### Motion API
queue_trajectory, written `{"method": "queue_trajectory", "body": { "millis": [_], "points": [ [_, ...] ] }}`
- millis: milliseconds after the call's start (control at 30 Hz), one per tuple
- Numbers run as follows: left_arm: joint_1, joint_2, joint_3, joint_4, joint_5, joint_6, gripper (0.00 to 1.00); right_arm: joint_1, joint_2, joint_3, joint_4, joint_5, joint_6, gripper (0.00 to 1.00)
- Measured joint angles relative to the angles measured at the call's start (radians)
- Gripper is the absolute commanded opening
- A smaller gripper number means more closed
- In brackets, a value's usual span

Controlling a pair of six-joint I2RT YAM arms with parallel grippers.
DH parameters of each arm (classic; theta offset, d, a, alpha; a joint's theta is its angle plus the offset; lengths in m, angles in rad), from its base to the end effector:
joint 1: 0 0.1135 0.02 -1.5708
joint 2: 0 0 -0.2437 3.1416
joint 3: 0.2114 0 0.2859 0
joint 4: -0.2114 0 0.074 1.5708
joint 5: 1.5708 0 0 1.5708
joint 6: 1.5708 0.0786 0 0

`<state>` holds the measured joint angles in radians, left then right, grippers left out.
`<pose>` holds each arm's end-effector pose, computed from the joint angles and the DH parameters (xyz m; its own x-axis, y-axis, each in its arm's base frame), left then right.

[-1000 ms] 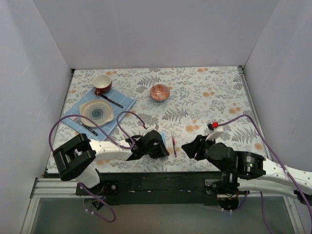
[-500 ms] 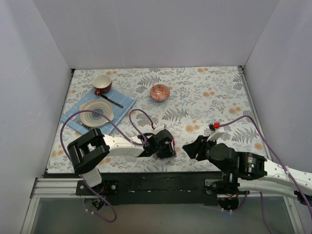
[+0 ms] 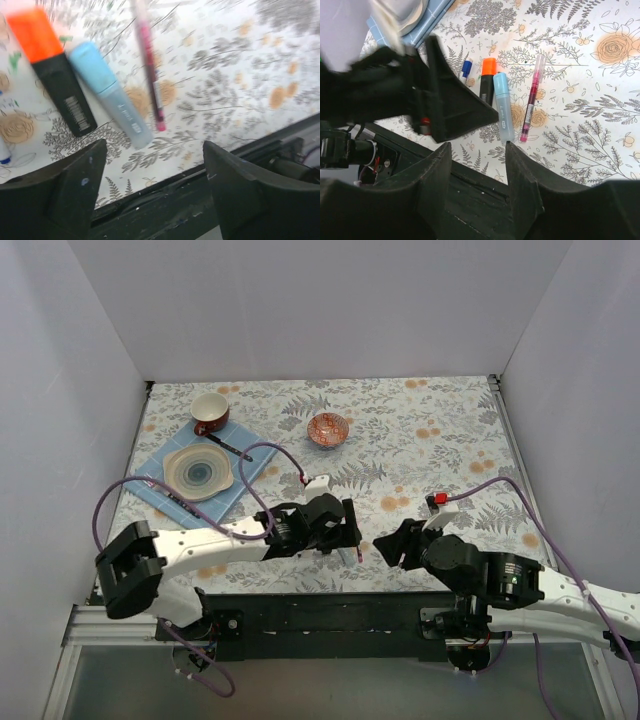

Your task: Insert the pens into the pen caps

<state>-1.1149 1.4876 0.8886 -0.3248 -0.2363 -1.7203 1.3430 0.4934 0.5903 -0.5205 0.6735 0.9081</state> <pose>0.1729 -0.3107 0.1283 -0.7494 -0.6552 -0.0949 -0.4681 0.6258 -0.6239 0.0932 0.1850 0.2600 -0.5562 0.3295 -0.7630 -0.3163 0.7651 0.5609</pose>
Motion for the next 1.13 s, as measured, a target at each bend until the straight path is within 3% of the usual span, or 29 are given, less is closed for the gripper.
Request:
{"method": "queue_trajectory", "body": {
  "millis": [33,100,233,433,567,767,1133],
  "points": [
    [0.000,-0.049,0.016,-0.011,-0.022,0.038,0.90,0.000,0.005,0.000,0.000,0.000,-0.006,0.73],
    [0.000,-0.140,0.029,-0.012,-0.055,0.107,0.98,-0.001,0.017,0.003,0.001,-0.002,-0.024,0.83],
    [0.000,-0.385,0.027,-0.008,-0.117,0.245,0.98,-0.001,0.039,0.024,-0.003,-0.007,-0.070,0.97],
    [0.000,-0.764,-0.110,0.035,-0.115,0.376,0.98,-0.001,0.014,0.085,-0.054,0.035,-0.082,0.98],
    [0.000,-0.930,-0.242,0.080,-0.080,0.423,0.98,-0.001,-0.059,0.086,-0.064,0.074,-0.083,0.98],
    [0.000,-0.990,-0.322,0.092,-0.067,0.460,0.98,-0.001,-0.159,0.086,-0.064,0.126,-0.098,0.98],
    [0.000,-0.934,-0.322,0.116,-0.050,0.483,0.98,-0.001,-0.196,0.066,-0.052,0.137,-0.124,0.98]
  ]
}}
